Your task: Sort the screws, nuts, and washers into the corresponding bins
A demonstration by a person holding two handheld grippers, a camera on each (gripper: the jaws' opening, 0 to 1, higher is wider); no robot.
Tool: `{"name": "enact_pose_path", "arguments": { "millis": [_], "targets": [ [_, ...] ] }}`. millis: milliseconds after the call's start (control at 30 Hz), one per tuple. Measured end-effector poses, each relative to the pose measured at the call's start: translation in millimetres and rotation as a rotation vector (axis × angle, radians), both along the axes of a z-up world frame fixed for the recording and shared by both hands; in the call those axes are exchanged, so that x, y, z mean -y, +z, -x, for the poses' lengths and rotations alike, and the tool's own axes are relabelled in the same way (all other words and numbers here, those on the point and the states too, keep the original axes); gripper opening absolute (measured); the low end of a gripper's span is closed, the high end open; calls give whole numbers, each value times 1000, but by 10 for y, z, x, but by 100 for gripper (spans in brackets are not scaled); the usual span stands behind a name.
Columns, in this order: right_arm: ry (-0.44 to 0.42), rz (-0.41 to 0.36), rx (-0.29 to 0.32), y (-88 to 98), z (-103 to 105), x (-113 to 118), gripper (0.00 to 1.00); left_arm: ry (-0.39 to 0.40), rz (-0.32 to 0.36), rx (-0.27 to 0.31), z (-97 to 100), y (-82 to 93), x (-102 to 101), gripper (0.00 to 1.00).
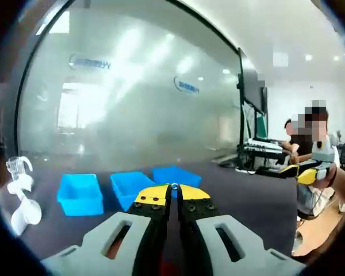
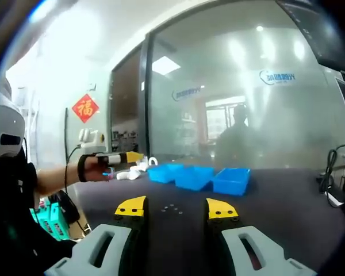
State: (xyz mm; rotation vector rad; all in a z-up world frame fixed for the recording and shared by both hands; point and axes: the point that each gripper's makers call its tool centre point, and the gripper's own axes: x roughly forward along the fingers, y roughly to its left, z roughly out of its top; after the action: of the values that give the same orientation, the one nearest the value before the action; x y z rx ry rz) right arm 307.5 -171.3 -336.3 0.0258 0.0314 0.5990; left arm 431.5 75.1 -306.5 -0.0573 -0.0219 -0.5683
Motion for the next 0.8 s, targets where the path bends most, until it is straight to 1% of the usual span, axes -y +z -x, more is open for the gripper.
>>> {"name": "enact_pose_path", "arguments": {
  "millis": [33,67,100,200,333,400,467,500,533,600,633,700,733,767,800],
  "targets": [
    [1,-2,0,1,1,-3,34,20,8,1,-68,13,-77,5],
    [2,-3,0,0,1,-8,34,35,3,1,-138,16,-144,5],
    [2,-3,-1,-6,-1,-13,34,53,-12,13,-207,25,-213,5],
    [7,0,-6,-23,-10,-36,34,121,-18,15,-457,46,-446,5],
    [12,2,-7,-18,-19,-67,34,171,-13,16,-743,102,-644,5],
    [13,6,-7,-19,-23,-77,34,178,-9,12,-860,115,-703,5],
    [14,9,-9,-23,-26,-85,34,190,-24,12,-999,119,-774,5],
    [16,12,-11,-27,-26,-89,34,206,-22,3,-1076,117,-832,5],
    [17,15,-12,-32,-27,-94,34,214,-1,-11,-1161,120,-883,5],
    [17,19,-13,-36,-28,-98,34,232,3,-28,-1292,112,-949,5],
    [17,16,-13,-32,-29,-99,34,244,-17,-28,-1353,102,-972,5],
    [16,15,-12,-27,-33,-103,34,246,-15,-28,-1444,105,-989,5],
    [15,17,-12,-24,-34,-106,34,254,-36,-27,-1486,89,-998,5],
    [15,18,-11,-21,-34,-107,34,257,-42,-28,-1537,74,-1002,5],
    [17,14,-10,-10,-30,-114,34,258,-51,-35,-1518,44,-943,5]
  ]
}}
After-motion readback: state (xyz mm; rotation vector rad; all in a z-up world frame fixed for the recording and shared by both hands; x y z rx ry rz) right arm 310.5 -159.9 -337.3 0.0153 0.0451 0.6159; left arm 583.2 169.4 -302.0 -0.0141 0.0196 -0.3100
